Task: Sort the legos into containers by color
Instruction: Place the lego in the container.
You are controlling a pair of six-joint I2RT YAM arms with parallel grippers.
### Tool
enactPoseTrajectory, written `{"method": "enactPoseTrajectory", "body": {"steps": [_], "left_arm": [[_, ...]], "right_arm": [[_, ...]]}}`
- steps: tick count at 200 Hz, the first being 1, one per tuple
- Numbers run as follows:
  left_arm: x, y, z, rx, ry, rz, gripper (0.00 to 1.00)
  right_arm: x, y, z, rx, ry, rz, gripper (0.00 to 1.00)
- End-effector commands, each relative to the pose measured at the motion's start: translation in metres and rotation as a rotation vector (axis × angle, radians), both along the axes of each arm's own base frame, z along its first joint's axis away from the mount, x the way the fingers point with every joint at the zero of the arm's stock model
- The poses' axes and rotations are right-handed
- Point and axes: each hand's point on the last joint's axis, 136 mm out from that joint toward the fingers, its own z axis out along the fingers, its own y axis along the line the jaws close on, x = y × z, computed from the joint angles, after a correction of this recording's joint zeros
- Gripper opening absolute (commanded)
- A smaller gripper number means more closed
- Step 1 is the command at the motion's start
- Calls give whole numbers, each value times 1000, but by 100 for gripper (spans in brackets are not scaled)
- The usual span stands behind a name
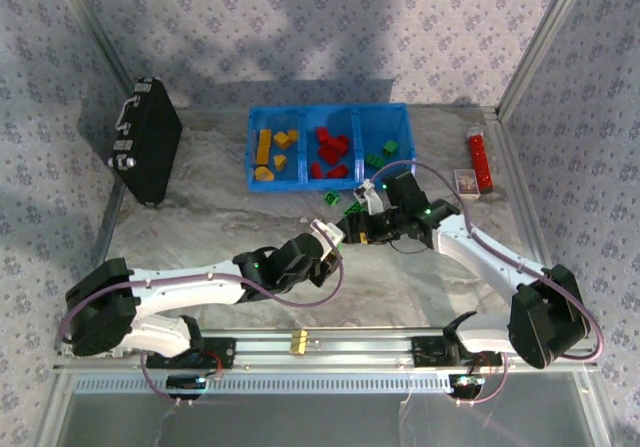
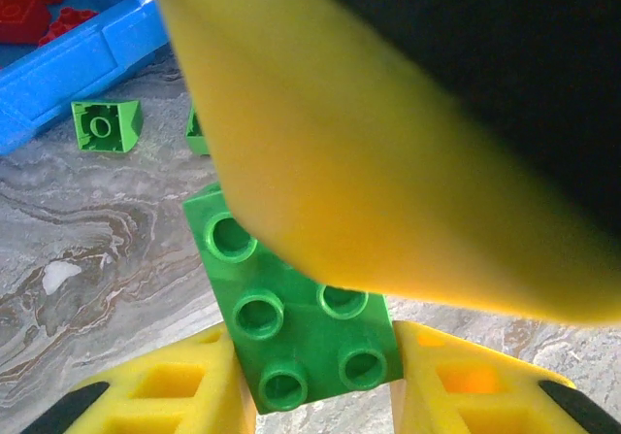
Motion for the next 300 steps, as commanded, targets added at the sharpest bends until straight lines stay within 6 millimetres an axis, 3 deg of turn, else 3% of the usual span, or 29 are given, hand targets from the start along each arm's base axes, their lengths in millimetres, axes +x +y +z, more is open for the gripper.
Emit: {"method": "enactPoseTrajectory", "body": {"steps": [1, 45, 95, 106, 125, 149, 203, 237, 241, 265, 274, 281, 286, 292, 300], "left_arm": [[-3, -5, 21, -58, -35, -20, 37], [-7, -9, 26, -87, -33, -46, 37], [-8, -10, 27, -96, -23, -54, 39], [-9, -10, 28, -101, -21, -54, 46], [-6, -5, 30, -108, -25, -24, 76], [-2, 10, 33, -128, -41, 36, 82], [-1, 57, 18, -170, 54, 142, 80], [-6, 71, 8, -165, 103, 183, 79], [-7, 71, 8, -166, 107, 186, 78], [-9, 71, 8, -170, 126, 187, 77], [-9, 70, 9, -170, 129, 186, 77], [-9, 70, 10, -169, 131, 184, 77], [-9, 70, 12, -171, 131, 183, 77], [-9, 69, 13, -170, 132, 182, 77], [-9, 69, 14, -171, 133, 180, 77]], "right_arm": [[0, 8, 4, 25, 8, 19, 63], [-2, 13, 6, 33, 1, 36, 55], [-2, 13, 8, 33, -10, 26, 29], [-1, 12, 9, 26, -14, 17, 26], [4, 3, 11, 0, -34, -19, 24], [18, -26, 14, -80, -66, -119, 22], [63, -113, 33, -294, -186, -395, 22], [116, -129, 49, -304, -210, -493, 22], [129, -129, 60, -299, -231, -502, 22], [182, -131, 75, -329, -262, -538, 22], [203, -132, 76, -343, -258, -548, 25], [219, -134, 77, -351, -260, -561, 32], [230, -134, 76, -349, -261, -561, 46], [241, -132, 77, -339, -273, -550, 76], [250, -134, 76, -351, -286, -573, 89]]}}
